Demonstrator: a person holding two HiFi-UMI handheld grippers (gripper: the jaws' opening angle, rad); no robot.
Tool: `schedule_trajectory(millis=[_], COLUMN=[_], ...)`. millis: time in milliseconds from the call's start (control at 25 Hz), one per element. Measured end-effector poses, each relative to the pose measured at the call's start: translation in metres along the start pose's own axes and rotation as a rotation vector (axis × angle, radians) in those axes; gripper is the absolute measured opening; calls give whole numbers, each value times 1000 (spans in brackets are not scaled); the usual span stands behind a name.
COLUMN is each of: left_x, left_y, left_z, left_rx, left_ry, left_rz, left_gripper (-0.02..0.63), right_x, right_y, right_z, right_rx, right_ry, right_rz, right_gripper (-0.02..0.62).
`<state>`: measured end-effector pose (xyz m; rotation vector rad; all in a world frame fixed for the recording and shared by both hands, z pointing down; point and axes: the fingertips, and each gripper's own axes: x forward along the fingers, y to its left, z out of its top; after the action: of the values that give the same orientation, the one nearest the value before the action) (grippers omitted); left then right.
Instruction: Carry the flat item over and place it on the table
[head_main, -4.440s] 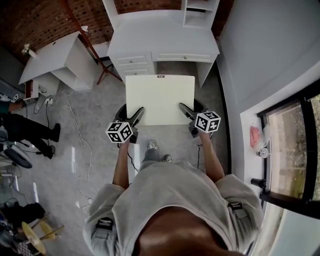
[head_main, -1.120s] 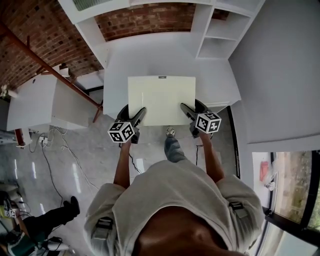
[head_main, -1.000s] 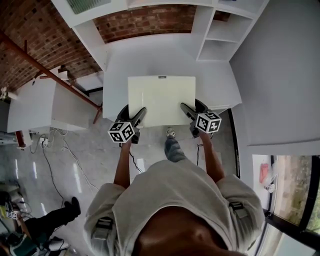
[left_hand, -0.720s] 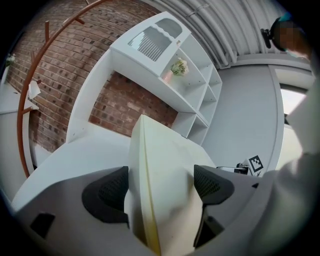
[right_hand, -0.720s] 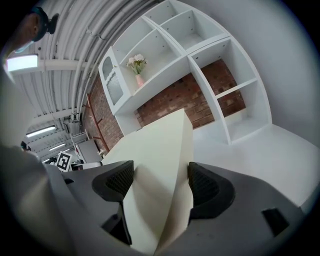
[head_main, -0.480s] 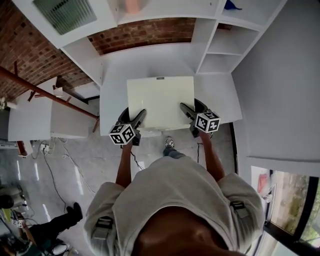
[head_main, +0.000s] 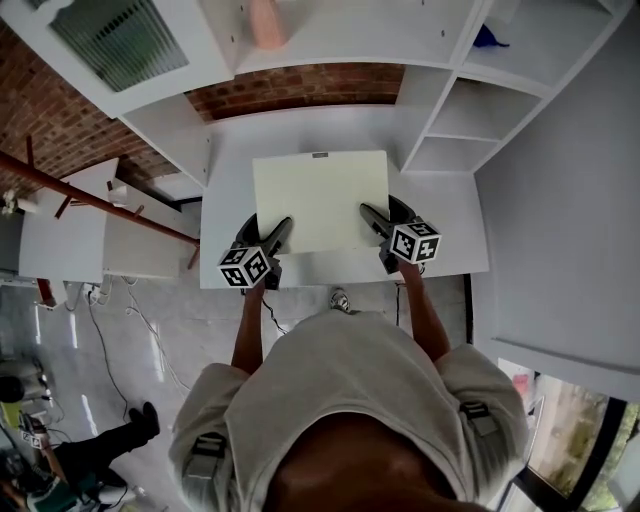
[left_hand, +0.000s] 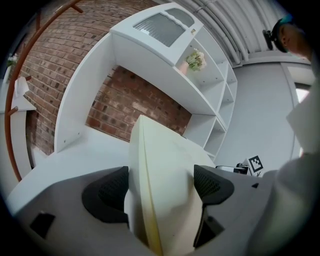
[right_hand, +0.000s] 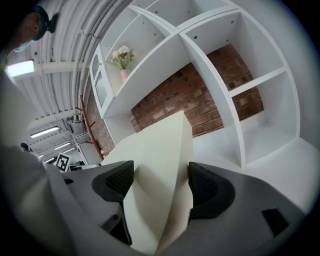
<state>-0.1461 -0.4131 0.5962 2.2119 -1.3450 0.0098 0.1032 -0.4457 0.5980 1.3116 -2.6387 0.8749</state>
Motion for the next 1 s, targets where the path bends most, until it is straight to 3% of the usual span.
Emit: schedule_trajectory(millis=[480,1000], left_x=[38,56], left_y=[20,41], left_z=[18,-2], left_rx=[12,-44], left_ry=[17,74], left_rz=[12,13], left_gripper=[417,417], right_x=[35,51], right_y=[-25,-40], right_z=[20,7], right_rx=[28,69], right_ry=[17,34], right_rz=[-5,-58], right_gripper=[360,359])
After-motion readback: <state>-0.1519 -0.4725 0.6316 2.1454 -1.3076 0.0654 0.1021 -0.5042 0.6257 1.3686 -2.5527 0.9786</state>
